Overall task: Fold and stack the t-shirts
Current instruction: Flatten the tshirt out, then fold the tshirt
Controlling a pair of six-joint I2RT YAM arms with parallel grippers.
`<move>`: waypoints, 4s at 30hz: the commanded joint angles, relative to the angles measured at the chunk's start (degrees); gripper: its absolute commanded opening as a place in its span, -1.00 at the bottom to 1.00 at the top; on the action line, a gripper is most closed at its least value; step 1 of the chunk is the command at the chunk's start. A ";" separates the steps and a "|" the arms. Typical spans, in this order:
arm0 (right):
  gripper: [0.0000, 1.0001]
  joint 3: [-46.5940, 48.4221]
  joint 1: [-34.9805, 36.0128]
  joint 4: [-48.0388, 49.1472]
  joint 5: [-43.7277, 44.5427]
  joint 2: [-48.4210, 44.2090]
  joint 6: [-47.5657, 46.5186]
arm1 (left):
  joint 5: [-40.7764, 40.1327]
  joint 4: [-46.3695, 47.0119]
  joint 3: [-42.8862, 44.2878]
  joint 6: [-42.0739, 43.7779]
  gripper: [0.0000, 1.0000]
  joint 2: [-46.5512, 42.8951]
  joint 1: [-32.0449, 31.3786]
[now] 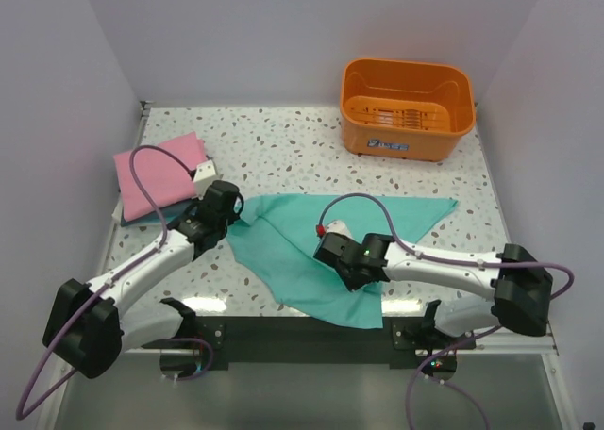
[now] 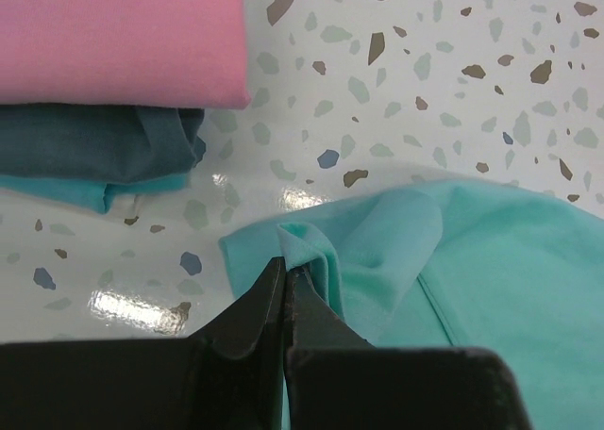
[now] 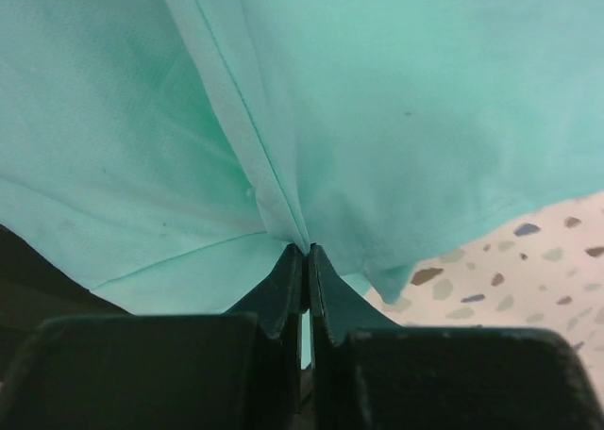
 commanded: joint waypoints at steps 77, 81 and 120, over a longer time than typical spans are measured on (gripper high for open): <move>-1.00 23.80 -54.29 30.65 8.38 20.38 -21.40 | 17.88 26.38 43.91 34.47 -1.00 48.75 8.78; -1.00 22.57 -54.38 34.08 7.94 20.47 -23.69 | 17.36 26.20 42.78 33.76 -1.00 48.85 8.78; -0.94 3.33 -54.55 27.51 9.52 0.35 -34.25 | 12.35 21.30 -6.97 7.84 -1.00 9.13 -1.15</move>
